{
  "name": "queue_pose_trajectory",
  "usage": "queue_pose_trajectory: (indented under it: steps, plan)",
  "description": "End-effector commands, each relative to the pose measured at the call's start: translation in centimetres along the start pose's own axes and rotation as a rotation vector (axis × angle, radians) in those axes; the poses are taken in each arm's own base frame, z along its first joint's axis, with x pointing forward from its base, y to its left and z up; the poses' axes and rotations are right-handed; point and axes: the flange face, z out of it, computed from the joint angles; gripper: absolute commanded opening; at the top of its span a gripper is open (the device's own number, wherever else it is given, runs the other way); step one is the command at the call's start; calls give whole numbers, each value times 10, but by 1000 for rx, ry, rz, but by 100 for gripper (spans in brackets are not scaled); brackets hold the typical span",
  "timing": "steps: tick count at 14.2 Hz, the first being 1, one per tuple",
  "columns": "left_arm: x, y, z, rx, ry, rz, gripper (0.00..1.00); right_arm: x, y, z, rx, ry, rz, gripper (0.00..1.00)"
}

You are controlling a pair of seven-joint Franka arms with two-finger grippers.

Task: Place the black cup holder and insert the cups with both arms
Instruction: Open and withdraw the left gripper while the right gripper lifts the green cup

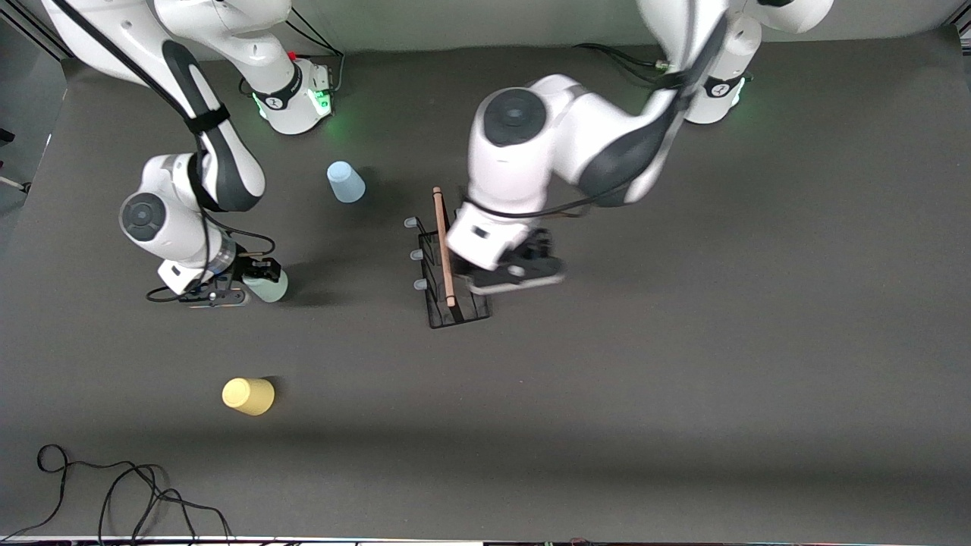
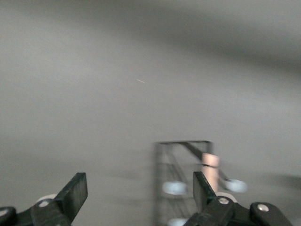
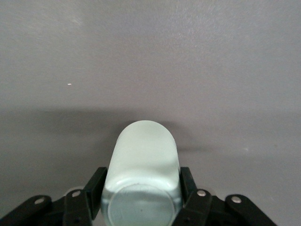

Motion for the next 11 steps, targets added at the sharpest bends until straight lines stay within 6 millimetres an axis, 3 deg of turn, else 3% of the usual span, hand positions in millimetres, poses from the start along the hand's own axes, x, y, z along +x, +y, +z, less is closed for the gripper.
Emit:
queue_pose_trajectory:
  steps: [1,4,6,8,11]
  plan:
    - [48,-81,-27,72,-37,69,100,5,-4,-102,12,-14,-14,22]
    - [99,-177,-37,89,-65,129,100,8,-1,-203,18,-35,-8,22]
    - [124,-230,-43,94,-70,140,100,-1,-2,-249,16,-52,49,22]
    - [130,-268,-60,101,-80,160,100,-11,-25,-272,6,-74,165,22]
    - [133,-310,-67,119,-112,212,100,-25,-101,-281,-23,-71,387,21]
